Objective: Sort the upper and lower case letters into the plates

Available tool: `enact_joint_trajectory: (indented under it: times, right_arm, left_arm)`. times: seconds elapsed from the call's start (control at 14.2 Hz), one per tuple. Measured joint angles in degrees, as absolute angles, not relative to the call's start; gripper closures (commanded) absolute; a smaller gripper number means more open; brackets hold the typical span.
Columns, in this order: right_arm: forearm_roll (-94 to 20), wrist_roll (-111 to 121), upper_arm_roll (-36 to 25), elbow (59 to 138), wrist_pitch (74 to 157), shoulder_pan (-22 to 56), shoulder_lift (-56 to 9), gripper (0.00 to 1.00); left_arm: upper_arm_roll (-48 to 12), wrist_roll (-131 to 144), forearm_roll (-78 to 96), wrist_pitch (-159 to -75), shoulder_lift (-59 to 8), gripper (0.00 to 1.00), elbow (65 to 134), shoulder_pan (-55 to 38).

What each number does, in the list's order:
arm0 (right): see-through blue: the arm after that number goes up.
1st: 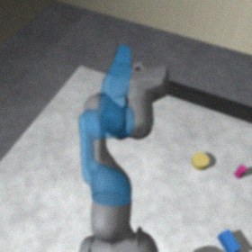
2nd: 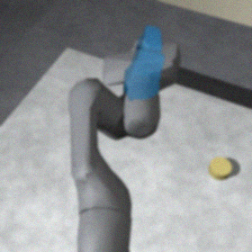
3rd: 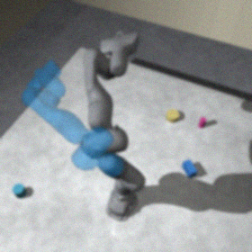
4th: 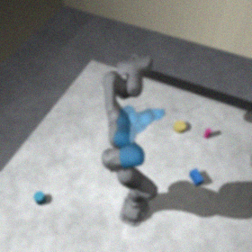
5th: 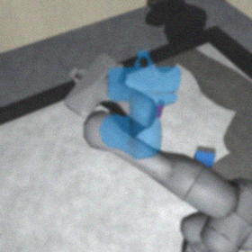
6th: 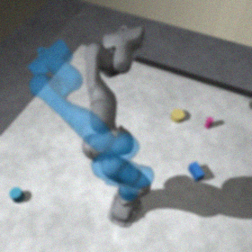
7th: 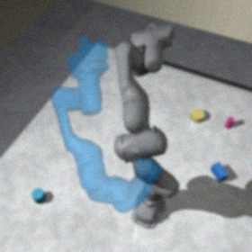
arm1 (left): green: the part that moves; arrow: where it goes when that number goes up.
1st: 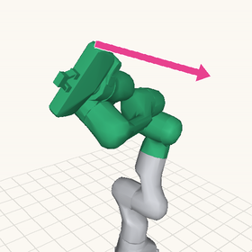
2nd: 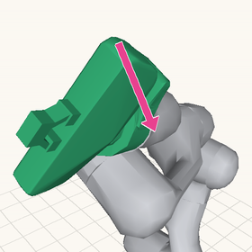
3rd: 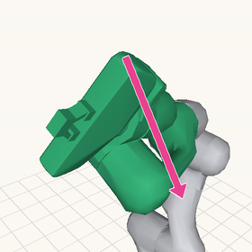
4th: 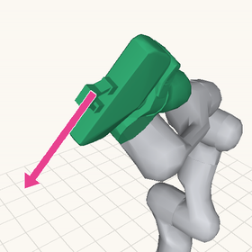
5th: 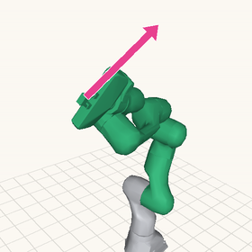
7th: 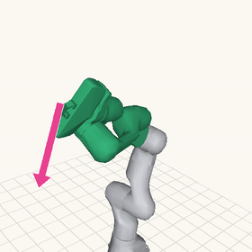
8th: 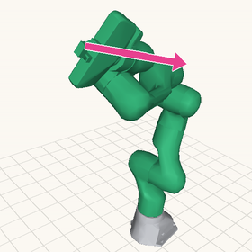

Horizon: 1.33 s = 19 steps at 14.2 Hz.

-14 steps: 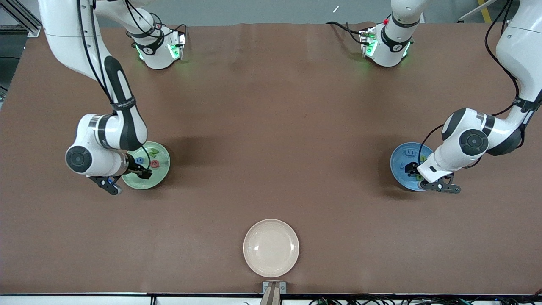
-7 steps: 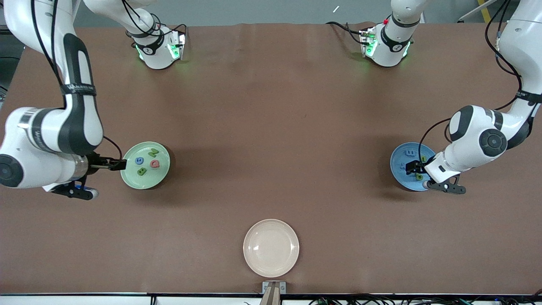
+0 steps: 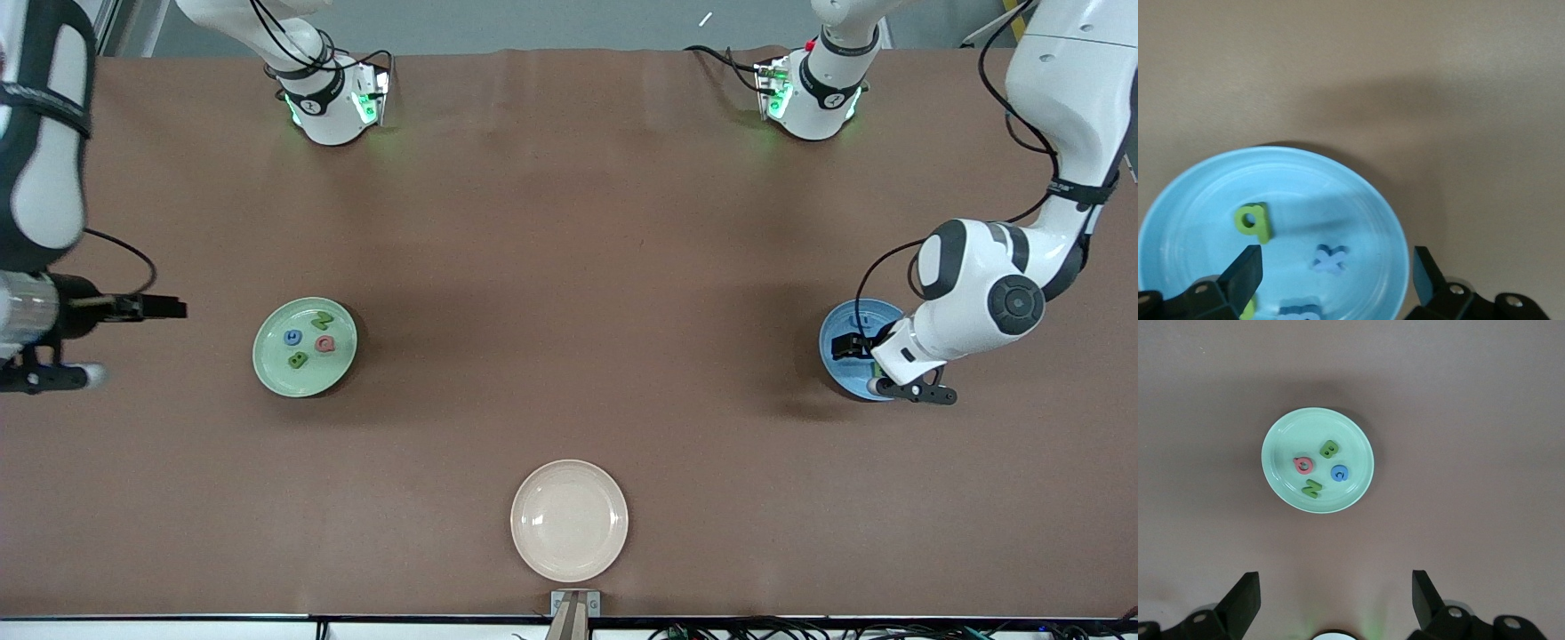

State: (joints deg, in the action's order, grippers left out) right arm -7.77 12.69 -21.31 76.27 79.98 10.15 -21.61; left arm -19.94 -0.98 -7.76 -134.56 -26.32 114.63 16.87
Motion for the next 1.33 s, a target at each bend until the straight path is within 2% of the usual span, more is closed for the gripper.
enact_joint_trajectory:
  times: [0.28,0.42,0.63,0.98,1.33]
  right_arm:
    - [-2.03,13.91,-20.55,76.15,79.88,9.90,-19.73,0.00]
    - [-1.17,13.72,-20.33,76.12,80.04,10.85,-19.73,0.00]
    - [-0.79,13.71,-20.43,75.30,80.41,11.00,-19.74,0.00]
    - [-1.07,13.79,-20.62,71.10,80.38,9.20,-19.72,0.00]
    - [-1.23,13.77,-20.08,68.45,77.42,10.15,-18.73,0.00]
  left_arm:
    - [-3.47,-0.97,0.37,-134.56,-24.73,0.01,114.52,-3.28]
    - [0.85,-0.93,2.24,-134.56,-24.40,0.01,114.44,-8.57]
    - [1.86,-0.89,2.43,-134.56,-23.97,0.01,114.41,-8.73]
    - [1.87,-2.95,2.23,-134.15,-23.81,0.01,114.06,-3.91]
    - [-1.58,-3.38,1.18,-132.10,-23.71,0.01,112.79,0.35]
